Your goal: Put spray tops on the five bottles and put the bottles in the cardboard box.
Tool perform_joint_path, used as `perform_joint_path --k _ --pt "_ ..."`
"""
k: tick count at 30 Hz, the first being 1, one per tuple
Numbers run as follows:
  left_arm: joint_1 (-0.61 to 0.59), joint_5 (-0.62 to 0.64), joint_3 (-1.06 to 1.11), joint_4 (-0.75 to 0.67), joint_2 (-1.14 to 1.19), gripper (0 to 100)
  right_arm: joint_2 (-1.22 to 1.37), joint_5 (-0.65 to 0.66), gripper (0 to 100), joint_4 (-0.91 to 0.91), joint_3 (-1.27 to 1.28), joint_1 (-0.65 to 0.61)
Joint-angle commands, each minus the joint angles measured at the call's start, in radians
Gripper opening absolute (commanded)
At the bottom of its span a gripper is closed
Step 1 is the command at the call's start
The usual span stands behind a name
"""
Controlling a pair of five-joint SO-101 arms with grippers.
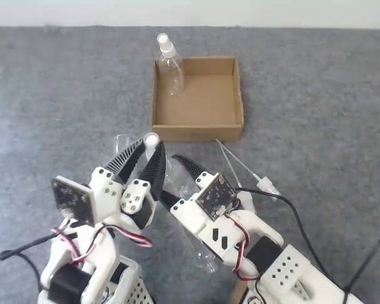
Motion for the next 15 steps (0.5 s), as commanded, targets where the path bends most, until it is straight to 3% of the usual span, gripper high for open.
perform_joint_path --k 1,5,11,15 --pt "0.035 -0.040 -0.001 0.020 -0.003 2 -0.033 0.014 8.0 -0.016 -0.026 0.033" --pt "0.034 -0.041 0.001 0.032 -0.003 3 -0.033 0.014 8.0 -0.016 -0.026 0.033" --pt "0.032 -0.038 -0.004 0.055 -0.005 18 -0.033 0.014 8.0 -0.016 -0.026 0.033" --pt "0.025 -0.044 -0.025 0.051 -0.005 20 -0.031 0.014 8.0 -0.015 -0.025 0.033"
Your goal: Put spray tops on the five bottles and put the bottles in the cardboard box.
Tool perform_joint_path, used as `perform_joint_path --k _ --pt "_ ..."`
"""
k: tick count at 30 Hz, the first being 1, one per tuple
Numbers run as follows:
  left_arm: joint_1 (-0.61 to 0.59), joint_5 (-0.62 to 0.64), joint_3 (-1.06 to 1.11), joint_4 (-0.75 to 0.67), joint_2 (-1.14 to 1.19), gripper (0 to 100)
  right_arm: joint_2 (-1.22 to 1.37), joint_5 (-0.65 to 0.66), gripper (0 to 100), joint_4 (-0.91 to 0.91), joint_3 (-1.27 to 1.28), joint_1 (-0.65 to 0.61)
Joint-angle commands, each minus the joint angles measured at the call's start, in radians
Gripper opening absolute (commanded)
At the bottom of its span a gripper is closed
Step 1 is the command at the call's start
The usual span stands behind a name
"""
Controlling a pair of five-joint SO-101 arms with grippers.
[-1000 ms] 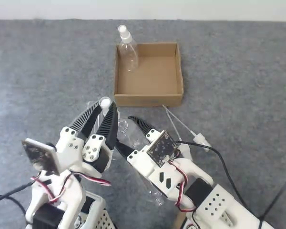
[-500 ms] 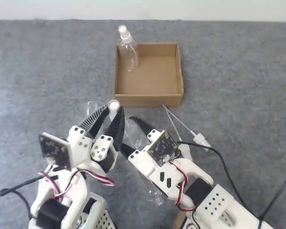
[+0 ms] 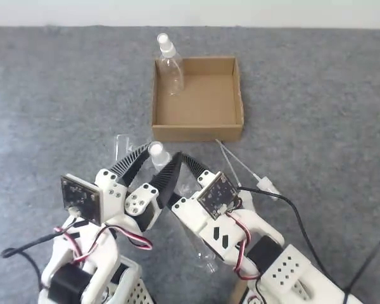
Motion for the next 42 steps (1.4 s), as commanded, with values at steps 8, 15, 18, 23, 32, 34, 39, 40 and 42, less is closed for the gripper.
perform_joint_path --k 8,15,18,23,32,34,39,40,42 --pt "-0.137 -0.011 -0.166 -0.002 -0.005 20 -0.025 0.014 8.0 -0.015 -0.023 0.018" --pt "-0.209 -0.011 -0.232 -0.005 -0.005 20 -0.033 0.014 8.0 -0.015 -0.003 0.018" --pt "-0.258 -0.009 -0.217 -0.026 0.000 20 -0.033 0.014 8.0 -0.015 -0.012 0.013" --pt "-0.221 -0.012 -0.124 -0.026 -0.002 20 -0.033 0.014 8.0 -0.018 -0.020 0.010" --pt "-0.215 -0.097 0.010 -0.008 -0.003 20 -0.033 0.014 8.0 -0.018 -0.028 -0.010" --pt "-0.207 -0.126 0.012 0.035 -0.005 20 -0.033 0.014 8.0 -0.021 -0.028 -0.010" --pt "-0.213 -0.124 -0.068 0.095 -0.005 20 -0.025 0.014 8.0 -0.024 -0.028 -0.010" --pt "-0.215 -0.124 -0.081 0.095 -0.005 20 -0.025 0.014 8.0 -0.024 -0.028 -0.010" --pt "-0.215 -0.126 -0.096 0.089 -0.005 20 -0.025 0.014 8.0 -0.024 -0.028 -0.010"
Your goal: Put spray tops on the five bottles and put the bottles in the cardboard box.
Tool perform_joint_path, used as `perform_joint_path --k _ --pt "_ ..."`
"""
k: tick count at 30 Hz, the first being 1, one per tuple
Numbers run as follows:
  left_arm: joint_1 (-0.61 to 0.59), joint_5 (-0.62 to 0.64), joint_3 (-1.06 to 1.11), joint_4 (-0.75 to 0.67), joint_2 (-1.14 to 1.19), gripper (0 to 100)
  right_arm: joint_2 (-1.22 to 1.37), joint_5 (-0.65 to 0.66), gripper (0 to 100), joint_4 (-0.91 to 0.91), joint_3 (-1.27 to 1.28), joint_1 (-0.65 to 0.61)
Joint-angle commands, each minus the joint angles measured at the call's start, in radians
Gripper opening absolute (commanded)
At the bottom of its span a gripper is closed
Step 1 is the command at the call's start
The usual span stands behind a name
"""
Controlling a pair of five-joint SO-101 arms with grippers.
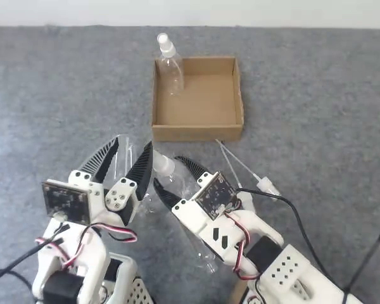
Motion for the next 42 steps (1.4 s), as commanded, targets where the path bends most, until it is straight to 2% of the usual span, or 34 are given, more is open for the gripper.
perform_joint_path --k 1,7,14,28,32,37,42 --pt "0.002 -0.015 -0.056 0.023 -0.003 20 -0.027 0.014 8.0 -0.024 -0.040 -0.008" --pt "-0.003 -0.012 -0.102 0.025 -0.003 20 -0.027 0.012 8.0 -0.018 -0.040 -0.008" --pt "-0.126 0.049 -0.136 0.023 -0.003 20 -0.027 -0.057 8.0 -0.018 -0.038 -0.008" --pt "-0.141 0.046 0.119 -0.109 -0.003 20 -0.027 -0.064 8.4 -0.018 -0.060 -0.015" --pt "-0.081 0.034 0.147 -0.104 -0.003 20 -0.027 -0.064 8.4 -0.018 -0.060 -0.016" --pt "0.043 -0.041 0.160 -0.104 -0.003 20 -0.025 -0.064 8.4 -0.016 -0.052 -0.039" --pt "0.114 -0.051 0.153 -0.071 -0.003 20 -0.025 -0.064 8.0 -0.015 -0.032 -0.039"
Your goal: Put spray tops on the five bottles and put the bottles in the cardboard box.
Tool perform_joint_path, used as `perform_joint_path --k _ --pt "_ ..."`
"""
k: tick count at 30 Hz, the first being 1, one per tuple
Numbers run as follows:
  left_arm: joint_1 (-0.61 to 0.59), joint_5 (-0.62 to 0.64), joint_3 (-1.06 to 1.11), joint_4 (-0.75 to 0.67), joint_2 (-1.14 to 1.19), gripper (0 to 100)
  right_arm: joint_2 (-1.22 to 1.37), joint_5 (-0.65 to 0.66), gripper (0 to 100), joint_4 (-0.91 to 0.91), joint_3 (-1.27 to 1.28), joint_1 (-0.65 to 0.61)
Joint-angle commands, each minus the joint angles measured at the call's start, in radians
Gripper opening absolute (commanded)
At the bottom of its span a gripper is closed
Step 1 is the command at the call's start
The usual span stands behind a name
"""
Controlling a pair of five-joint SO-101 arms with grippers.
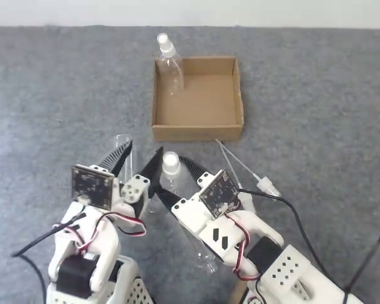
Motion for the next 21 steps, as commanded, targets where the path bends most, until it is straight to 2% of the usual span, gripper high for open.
perform_joint_path --k 1,7,10,21 --pt "0.075 -0.018 -0.013 0.017 -0.005 20 -0.024 -0.008 8.0 -0.013 -0.028 -0.022" --pt "0.084 -0.048 -0.012 0.025 -0.005 20 -0.024 -0.008 8.0 -0.010 -0.028 -0.019" --pt "0.077 -0.046 -0.015 0.021 -0.005 20 -0.024 -0.008 8.0 0.047 -0.035 -0.019" --pt "-0.245 -0.048 -0.091 0.023 -0.005 20 -0.024 -0.008 8.0 0.071 -0.029 -0.018"
